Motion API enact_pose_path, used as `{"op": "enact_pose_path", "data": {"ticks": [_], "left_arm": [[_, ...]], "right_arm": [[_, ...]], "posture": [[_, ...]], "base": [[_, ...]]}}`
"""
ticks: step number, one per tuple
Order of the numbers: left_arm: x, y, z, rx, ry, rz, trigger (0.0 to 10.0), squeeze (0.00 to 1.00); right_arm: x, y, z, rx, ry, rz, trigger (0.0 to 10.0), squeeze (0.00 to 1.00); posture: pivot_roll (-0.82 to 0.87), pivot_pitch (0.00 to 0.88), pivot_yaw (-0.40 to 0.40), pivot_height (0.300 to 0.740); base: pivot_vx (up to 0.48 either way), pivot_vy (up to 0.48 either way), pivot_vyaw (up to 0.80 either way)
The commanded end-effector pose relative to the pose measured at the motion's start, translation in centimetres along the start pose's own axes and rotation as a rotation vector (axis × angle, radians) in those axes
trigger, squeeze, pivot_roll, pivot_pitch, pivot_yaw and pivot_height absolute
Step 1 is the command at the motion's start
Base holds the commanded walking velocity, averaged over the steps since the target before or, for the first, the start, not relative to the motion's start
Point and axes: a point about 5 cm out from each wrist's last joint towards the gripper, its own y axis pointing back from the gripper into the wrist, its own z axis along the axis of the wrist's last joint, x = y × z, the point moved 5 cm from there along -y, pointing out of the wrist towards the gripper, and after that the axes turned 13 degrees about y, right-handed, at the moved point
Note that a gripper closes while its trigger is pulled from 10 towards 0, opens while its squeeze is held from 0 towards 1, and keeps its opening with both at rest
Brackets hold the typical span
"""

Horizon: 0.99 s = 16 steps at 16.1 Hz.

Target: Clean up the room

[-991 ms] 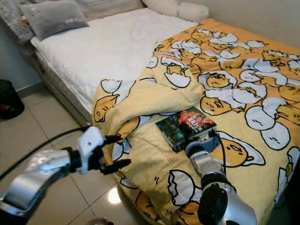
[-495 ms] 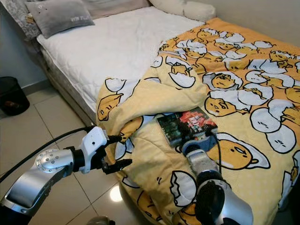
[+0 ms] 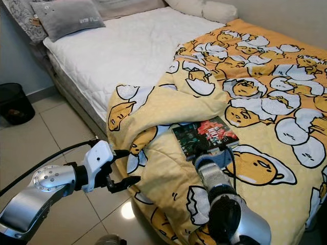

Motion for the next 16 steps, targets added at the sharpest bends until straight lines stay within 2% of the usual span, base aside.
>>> {"op": "enact_pose_path", "data": {"ticks": [1,2,5,8,13,16], "left_arm": [[0.3,0.4,0.2,0.002,-0.009,0.021,10.0,0.93],[0.3,0.5,0.3,0.002,-0.009,0.025,10.0,0.93],[0.3,0.7,0.2,0.006,-0.007,0.034,10.0,0.93],[0.3,0.8,0.1,0.013,-0.006,0.041,10.0,0.93],[0.5,0.8,-0.2,0.015,-0.002,0.042,10.0,0.93],[0.6,0.6,-0.6,0.002,0.01,0.036,10.0,0.93]], "right_arm": [[1.6,-0.3,0.8,-0.035,-0.03,0.048,0.0,0.0],[2.3,-0.3,1.3,-0.055,-0.049,0.078,0.0,0.0],[2.9,-0.4,1.5,-0.061,-0.05,0.088,0.0,0.0],[2.3,-0.4,0.7,-0.032,-0.035,0.036,0.0,0.0],[1.8,-0.4,0.7,-0.037,-0.05,0.02,0.0,0.0],[0.3,-0.1,0.8,-0.009,0.009,0.009,0.0,0.0]], "posture": [[0.34,0.017,0.035,0.74],[0.34,0.017,0.035,0.74],[0.36,0.015,0.034,0.74],[0.36,0.01,0.034,0.74],[0.34,0.0,0.04,0.74],[0.28,0.0,0.042,0.74]], "base": [[0.0,0.0,0.0],[0.0,0.0,0.0],[0.0,0.0,0.0],[0.0,0.0,0.0],[0.0,0.0,0.0],[0.0,0.0,0.0]]}}
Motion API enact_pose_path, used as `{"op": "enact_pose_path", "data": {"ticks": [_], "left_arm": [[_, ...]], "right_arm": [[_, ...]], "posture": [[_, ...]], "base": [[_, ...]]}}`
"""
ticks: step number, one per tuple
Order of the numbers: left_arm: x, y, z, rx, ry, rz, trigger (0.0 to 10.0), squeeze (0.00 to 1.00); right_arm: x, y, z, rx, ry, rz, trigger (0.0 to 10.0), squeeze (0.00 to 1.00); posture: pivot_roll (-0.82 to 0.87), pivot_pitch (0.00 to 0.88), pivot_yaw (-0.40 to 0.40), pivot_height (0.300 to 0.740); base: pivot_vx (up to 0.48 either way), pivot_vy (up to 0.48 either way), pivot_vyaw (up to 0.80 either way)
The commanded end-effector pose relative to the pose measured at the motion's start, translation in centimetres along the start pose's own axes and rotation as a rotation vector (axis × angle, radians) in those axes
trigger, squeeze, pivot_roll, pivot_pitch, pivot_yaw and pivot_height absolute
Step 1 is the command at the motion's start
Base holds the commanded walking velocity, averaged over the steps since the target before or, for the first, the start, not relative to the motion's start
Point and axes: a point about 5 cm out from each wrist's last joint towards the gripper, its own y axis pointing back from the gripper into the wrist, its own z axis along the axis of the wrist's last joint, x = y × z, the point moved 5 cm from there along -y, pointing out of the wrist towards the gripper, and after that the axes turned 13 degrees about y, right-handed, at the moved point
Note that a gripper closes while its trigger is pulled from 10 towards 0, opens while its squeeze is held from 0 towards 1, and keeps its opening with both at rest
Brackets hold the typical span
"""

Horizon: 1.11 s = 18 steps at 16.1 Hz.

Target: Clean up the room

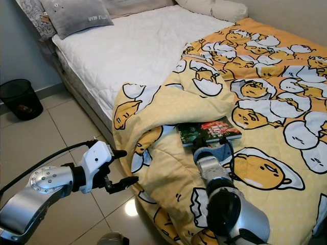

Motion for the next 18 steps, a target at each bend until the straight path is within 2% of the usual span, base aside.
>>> {"op": "enact_pose_path", "data": {"ticks": [1,5,6,7,8,11,12,18], "left_arm": [[0.3,0.1,-0.3,-0.006,0.011,0.012,10.0,0.93],[0.0,-0.4,-0.1,-0.041,0.018,-0.008,10.0,0.94],[-0.1,-0.4,-0.1,-0.043,0.02,-0.013,10.0,0.93],[0.0,-0.3,-0.2,-0.044,0.022,-0.019,10.0,0.93],[-0.1,-0.3,-0.2,-0.044,0.02,-0.028,10.0,0.93],[-0.1,-0.2,-0.3,-0.045,0.01,-0.033,10.0,0.93],[-0.1,-0.2,-0.2,-0.047,0.007,-0.029,10.0,0.93],[-0.4,0.2,-0.4,-0.04,0.005,-0.02,10.0,0.93]], "right_arm": [[-1.1,0.3,0.3,0.008,0.039,-0.01,0.0,0.0],[-7.2,2.7,1.0,0.093,0.104,-0.025,0.0,0.0],[-7.7,2.9,1.0,0.104,0.105,-0.024,0.0,0.0],[-8.1,3.2,1.1,0.11,0.106,-0.018,8.2,0.0],[-8.3,3.3,1.0,0.11,0.102,-0.024,10.0,0.0],[-7.2,2.7,0.3,0.106,0.097,-0.026,10.0,0.0],[-6.4,2.4,0.3,0.088,0.077,-0.014,10.0,1.0],[-3.6,1.3,0.9,0.013,0.029,0.019,10.0,1.0]], "posture": [[0.24,0.0,0.043,0.74],[0.18,0.0,0.03,0.74],[0.18,0.0,0.031,0.74],[0.17,0.0,0.032,0.74],[0.17,0.0,0.034,0.74],[0.18,0.0,0.033,0.74],[0.2,0.0,0.027,0.74],[0.26,0.0,0.016,0.74]], "base": [[0.0,0.0,0.0],[0.0,0.0,0.0],[0.0,0.0,0.0],[0.0,0.0,0.0],[0.0,0.0,0.0],[0.0,0.0,0.0],[0.0,0.0,0.0],[0.0,0.0,0.0]]}}
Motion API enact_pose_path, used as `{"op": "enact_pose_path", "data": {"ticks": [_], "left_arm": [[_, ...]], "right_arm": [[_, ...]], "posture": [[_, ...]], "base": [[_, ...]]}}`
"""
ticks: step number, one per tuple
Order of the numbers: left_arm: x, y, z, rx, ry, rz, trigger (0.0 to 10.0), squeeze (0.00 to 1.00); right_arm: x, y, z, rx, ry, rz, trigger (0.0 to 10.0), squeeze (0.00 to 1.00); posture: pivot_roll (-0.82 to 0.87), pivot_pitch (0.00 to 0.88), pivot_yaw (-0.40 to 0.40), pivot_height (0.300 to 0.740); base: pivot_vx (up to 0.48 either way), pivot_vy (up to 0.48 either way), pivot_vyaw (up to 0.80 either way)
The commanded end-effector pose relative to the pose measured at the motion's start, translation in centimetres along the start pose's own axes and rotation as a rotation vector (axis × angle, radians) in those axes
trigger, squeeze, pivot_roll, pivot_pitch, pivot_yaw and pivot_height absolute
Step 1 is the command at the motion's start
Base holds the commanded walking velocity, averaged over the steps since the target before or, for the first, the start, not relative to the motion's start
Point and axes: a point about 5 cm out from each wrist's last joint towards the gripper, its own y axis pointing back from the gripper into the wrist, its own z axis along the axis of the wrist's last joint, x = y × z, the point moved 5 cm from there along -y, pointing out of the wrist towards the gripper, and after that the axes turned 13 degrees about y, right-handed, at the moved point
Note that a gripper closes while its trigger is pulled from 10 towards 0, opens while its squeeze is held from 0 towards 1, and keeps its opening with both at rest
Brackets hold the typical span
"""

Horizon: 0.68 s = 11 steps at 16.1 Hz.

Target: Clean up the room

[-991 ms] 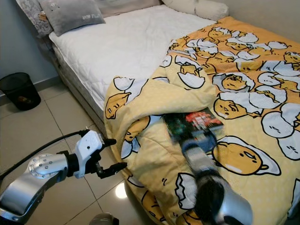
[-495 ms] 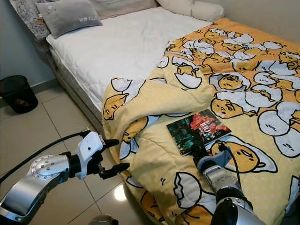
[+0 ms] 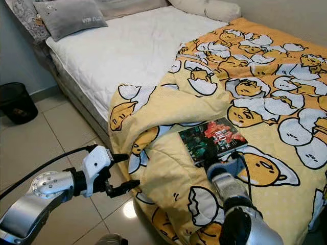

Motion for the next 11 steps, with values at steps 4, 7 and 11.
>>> {"op": "enact_pose_path", "data": {"ticks": [4,7,11], "left_arm": [[0.2,0.6,0.1,0.012,-0.004,0.023,10.0,0.93],[0.2,0.5,0.3,0.019,-0.006,0.022,10.0,0.93],[0.4,0.4,0.4,0.03,-0.011,0.025,10.0,0.94]], "right_arm": [[1.1,-0.6,0.2,-0.022,0.001,-0.019,10.0,0.0],[0.2,-0.5,-1.0,0.031,0.073,-0.104,10.0,0.0],[2.7,-1.1,0.7,-0.078,-0.076,-0.021,10.0,0.0]], "posture": [[0.29,0.0,0.024,0.74],[0.3,0.0,0.035,0.74],[0.31,0.0,0.042,0.74]], "base": [[0.0,0.0,0.0],[0.0,0.0,0.0],[0.0,0.0,0.0]]}}
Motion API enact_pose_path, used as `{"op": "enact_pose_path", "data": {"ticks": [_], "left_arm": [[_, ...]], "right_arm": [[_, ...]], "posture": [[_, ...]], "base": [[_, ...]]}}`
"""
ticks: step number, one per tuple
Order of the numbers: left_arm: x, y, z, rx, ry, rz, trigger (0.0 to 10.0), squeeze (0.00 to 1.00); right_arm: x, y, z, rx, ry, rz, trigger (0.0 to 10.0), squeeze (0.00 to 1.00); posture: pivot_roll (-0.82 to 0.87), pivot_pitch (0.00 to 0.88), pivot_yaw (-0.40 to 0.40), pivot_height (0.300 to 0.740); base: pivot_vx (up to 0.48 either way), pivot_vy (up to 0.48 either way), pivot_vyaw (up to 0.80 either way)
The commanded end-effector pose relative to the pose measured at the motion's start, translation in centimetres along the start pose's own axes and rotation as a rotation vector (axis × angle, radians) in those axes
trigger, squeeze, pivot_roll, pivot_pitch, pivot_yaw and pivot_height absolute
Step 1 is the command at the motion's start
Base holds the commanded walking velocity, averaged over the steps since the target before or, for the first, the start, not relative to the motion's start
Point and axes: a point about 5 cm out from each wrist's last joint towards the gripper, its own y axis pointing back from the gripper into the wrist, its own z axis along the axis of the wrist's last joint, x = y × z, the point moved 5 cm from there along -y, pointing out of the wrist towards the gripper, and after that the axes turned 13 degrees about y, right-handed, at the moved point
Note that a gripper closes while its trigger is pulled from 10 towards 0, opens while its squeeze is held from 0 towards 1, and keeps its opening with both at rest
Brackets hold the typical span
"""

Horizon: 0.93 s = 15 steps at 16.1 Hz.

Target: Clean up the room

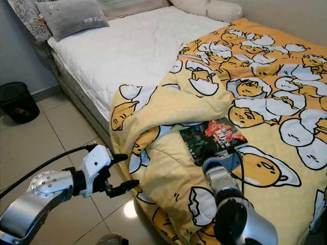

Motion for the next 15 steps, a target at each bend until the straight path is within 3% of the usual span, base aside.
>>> {"op": "enact_pose_path", "data": {"ticks": [1,2,3,4,12,15], "left_arm": [[0.24,0.19,0.41,0.004,-0.023,0.01,10.0,0.94],[0.25,0.19,0.43,0.004,-0.024,0.01,10.0,0.93],[0.26,0.17,0.44,0.003,-0.022,0.01,10.0,0.94],[0.26,0.16,0.44,0.003,-0.021,0.01,10.0,0.94],[0.55,0.05,0.36,0.007,-0.018,0.01,10.0,0.94],[0.69,-0.03,0.25,-0.01,-0.014,0.016,10.0,0.94]], "right_arm": [[1.9,-0.34,1.31,-0.059,-0.058,0.062,10.0,0.0],[2.29,-0.39,1.71,-0.079,-0.083,0.078,10.0,0.0],[2.71,-0.43,2.19,-0.106,-0.12,0.092,1.5,0.0],[2.75,-0.44,2.23,-0.109,-0.125,0.092,0.0,0.0],[2.42,-0.44,1.51,-0.084,-0.102,0.071,0.0,0.0],[2.17,-0.38,1.64,-0.08,-0.042,0.072,0.0,0.0]], "posture": [[0.31,0.0,0.043,0.74],[0.31,0.0,0.043,0.74],[0.31,0.0,0.043,0.74],[0.31,0.0,0.042,0.74],[0.31,0.0,0.043,0.74],[0.28,0.0,0.026,0.74]], "base": [[0.0,0.0,0.0],[0.0,0.0,0.0],[0.0,0.0,0.0],[0.0,0.0,0.0],[0.0,0.0,0.0],[0.0,0.0,0.0]]}}
